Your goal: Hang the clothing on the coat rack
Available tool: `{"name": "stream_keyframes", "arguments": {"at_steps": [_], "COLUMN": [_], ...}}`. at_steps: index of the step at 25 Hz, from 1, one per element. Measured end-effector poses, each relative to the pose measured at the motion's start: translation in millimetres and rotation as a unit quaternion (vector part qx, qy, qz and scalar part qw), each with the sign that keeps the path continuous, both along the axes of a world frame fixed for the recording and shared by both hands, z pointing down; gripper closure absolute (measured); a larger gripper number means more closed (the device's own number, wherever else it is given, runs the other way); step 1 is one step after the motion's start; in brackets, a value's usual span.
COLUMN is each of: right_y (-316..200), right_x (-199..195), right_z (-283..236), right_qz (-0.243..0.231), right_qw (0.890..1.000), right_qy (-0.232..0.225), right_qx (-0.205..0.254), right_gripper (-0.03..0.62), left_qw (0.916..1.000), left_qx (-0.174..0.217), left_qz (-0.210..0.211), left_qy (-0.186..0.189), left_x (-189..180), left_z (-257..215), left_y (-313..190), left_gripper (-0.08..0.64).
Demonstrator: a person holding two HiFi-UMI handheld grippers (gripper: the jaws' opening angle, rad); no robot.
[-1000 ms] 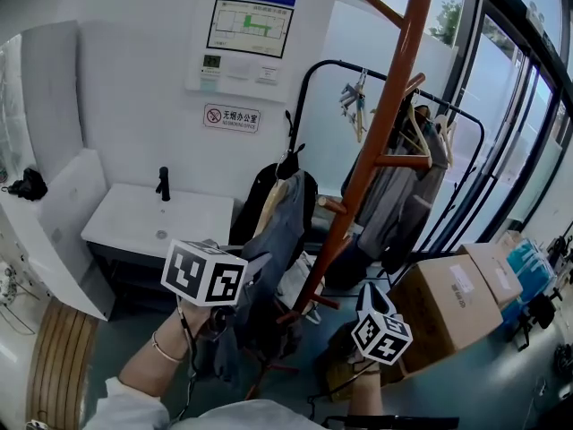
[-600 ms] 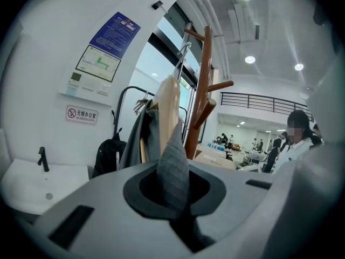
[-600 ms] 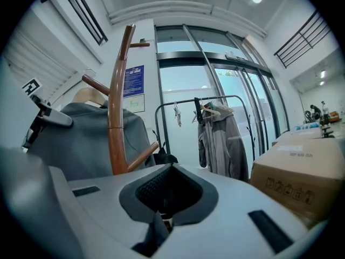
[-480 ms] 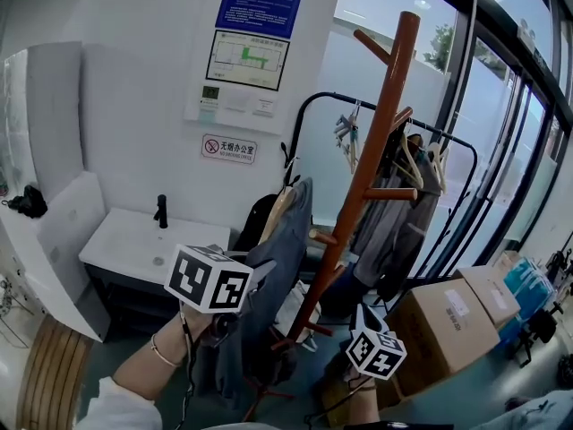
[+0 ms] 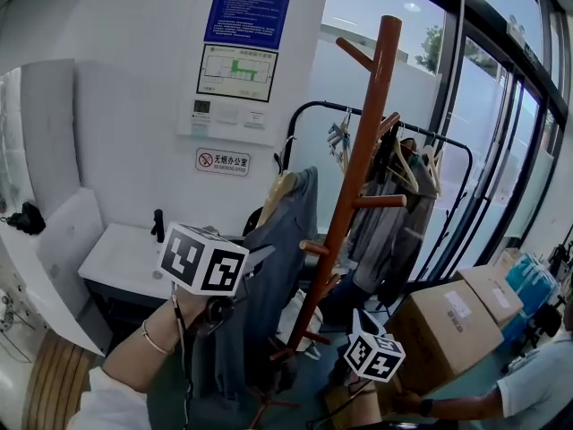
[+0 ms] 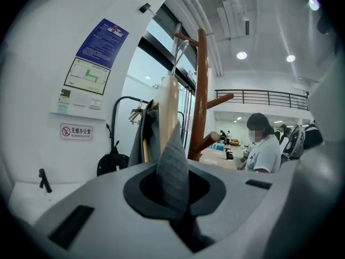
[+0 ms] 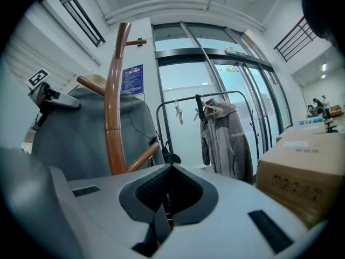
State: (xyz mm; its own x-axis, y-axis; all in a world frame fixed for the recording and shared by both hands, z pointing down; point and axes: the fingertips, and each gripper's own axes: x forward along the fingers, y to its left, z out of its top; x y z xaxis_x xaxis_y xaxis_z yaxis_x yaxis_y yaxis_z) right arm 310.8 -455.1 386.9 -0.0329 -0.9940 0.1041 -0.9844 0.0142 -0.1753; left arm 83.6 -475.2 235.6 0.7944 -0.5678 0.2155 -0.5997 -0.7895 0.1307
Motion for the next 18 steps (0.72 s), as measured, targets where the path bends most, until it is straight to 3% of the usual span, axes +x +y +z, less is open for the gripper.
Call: {"name": "stream_keyframes", "arguments": {"at_steps": [18], "right_y": [-8], "right_x": [12], "right_z": [10], "right_qz": [0.008], "right_qw": [1.0], "right_qy": [-0.014], "right_qx": [-0.006], "right_gripper": [0.569], "left_qw": [0.9954], "left_qx": [0.093], "left_qz": [0.0], "left_qy": [-0.02], "left_x": [17], "left_z": [-91], "left_y": [-31], "left_gripper": [0.535]}}
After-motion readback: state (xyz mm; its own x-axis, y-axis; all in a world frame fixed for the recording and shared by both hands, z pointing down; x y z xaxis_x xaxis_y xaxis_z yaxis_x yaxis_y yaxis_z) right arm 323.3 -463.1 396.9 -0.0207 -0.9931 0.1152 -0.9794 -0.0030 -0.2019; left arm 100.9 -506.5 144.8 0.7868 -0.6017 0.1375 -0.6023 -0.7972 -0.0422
